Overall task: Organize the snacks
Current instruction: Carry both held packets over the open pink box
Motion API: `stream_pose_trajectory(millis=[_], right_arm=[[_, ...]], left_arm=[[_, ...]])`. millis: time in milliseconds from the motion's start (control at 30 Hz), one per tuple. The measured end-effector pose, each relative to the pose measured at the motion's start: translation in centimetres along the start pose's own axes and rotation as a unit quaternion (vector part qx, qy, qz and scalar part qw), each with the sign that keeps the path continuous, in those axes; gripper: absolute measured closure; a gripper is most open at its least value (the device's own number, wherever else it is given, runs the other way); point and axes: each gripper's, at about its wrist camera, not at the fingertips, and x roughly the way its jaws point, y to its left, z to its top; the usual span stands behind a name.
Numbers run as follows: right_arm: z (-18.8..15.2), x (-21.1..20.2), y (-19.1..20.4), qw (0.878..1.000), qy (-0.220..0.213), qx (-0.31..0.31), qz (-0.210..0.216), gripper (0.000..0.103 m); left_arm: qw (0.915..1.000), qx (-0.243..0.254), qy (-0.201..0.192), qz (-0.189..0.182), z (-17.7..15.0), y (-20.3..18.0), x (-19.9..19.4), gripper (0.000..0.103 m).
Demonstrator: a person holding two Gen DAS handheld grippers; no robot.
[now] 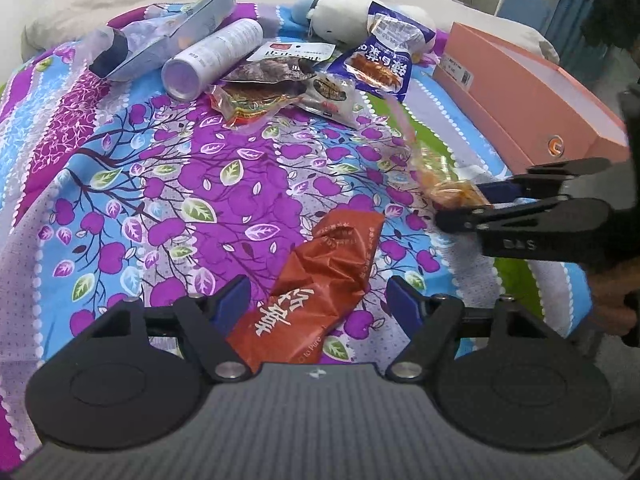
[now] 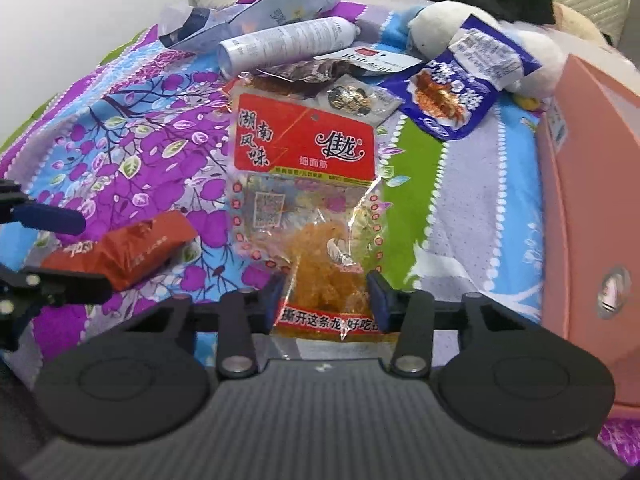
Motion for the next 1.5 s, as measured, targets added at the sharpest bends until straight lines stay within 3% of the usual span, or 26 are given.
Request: stream_pose_trajectory(millis=[133,200,367,600,1000,1500], right_arm=[[-0.8,-1.4,0.1,1.000,-0.004,0.006,-0.017,0.061],[-1.3,-1.9,0.1,1.000,-0.003,0.007,-0.029,0.061],[-2.7,-2.8,0.7,0.999,0.002,-0.002,-0.042,0.061],[-3.3,-3.7,0.7,0.998,-0.007,0.015,-0.055,0.061],[-2.2,-7.4,0.5,0.996,-0.044,0.050,-0.055,0.061],[-0.4,-14.9,-0.9,0.990,-0.104,0.072,-0.065,0.062]], left_arm=[[1.0000,0.004,0.004,0.000,0.3,-0.1,0.8,0.026],[1.0000,0.005,0.008,-0.001,0.3,-0.2,1.4,0.033],[0.9999,-0.003,0.007,0.012,0.3,-0.5,2.3,0.040],[0.9992,-0.037,0.000,0.011,0.7,-0.7,1.6,0.042],[0.9939,-0.099,-0.047,0.012,2.7,-2.4,-2.5,0.042],[0.9887,-0.104,-0.108,-0.012,6.5,-7.7,-9.2,0.042]])
